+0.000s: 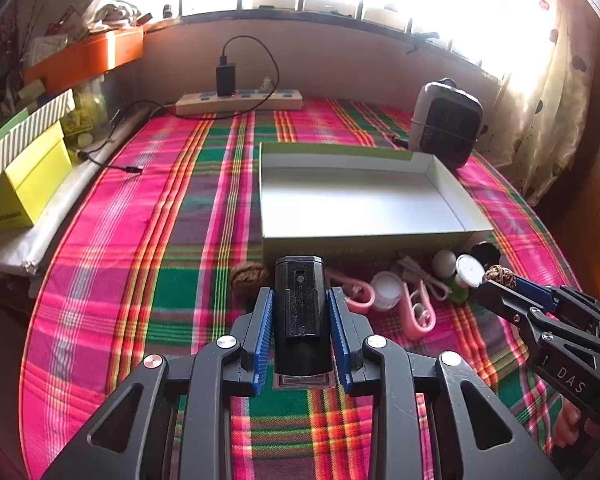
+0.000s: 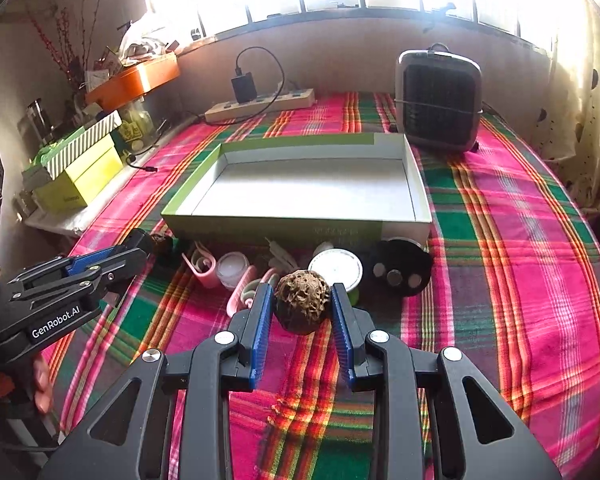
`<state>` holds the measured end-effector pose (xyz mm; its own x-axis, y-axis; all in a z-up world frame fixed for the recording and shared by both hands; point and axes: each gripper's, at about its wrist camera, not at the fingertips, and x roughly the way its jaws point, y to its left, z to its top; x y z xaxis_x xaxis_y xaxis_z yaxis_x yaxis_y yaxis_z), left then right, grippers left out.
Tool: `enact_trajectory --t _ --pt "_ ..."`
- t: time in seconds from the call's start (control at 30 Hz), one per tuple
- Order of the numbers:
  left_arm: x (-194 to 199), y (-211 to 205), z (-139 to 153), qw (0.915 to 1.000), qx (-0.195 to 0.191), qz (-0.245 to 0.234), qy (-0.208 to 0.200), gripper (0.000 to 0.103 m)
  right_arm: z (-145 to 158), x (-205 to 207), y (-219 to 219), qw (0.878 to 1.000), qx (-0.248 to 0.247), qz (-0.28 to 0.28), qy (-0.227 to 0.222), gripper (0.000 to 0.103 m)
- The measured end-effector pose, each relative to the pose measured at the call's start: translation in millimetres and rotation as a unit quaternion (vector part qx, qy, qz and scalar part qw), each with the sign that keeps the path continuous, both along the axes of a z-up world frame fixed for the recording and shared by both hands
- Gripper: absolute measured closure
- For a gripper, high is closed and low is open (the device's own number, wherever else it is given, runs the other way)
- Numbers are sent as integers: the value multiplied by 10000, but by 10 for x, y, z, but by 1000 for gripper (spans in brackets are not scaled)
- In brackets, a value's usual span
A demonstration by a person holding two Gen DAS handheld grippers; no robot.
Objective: Organize objects
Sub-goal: 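Lift the flashlight with the left tool while the right tool grasps and lifts the walnut, then carry both held objects over the white box and open both tools to release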
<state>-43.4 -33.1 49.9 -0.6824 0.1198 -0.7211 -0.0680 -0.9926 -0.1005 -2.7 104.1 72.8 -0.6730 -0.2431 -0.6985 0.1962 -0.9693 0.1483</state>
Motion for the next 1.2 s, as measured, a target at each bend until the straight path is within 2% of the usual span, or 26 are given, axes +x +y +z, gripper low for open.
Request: enact_trajectory --t 0.3,0.67,0.9,1.2 --pt "-210 72 99 9998 99 -134 73 78 162 -163 43 9999 25 -15 127 73" --pt "-619 141 126 9997 130 -220 53 78 204 -536 153 9998 117 -87 111 73" --pt "-854 182 91 9997 49 -258 24 78 217 -859 300 9995 241 -152 109 73" --pt "-1195 208 -34 9997 -119 -201 -95 78 140 -1248 309 9987 495 20 120 73"
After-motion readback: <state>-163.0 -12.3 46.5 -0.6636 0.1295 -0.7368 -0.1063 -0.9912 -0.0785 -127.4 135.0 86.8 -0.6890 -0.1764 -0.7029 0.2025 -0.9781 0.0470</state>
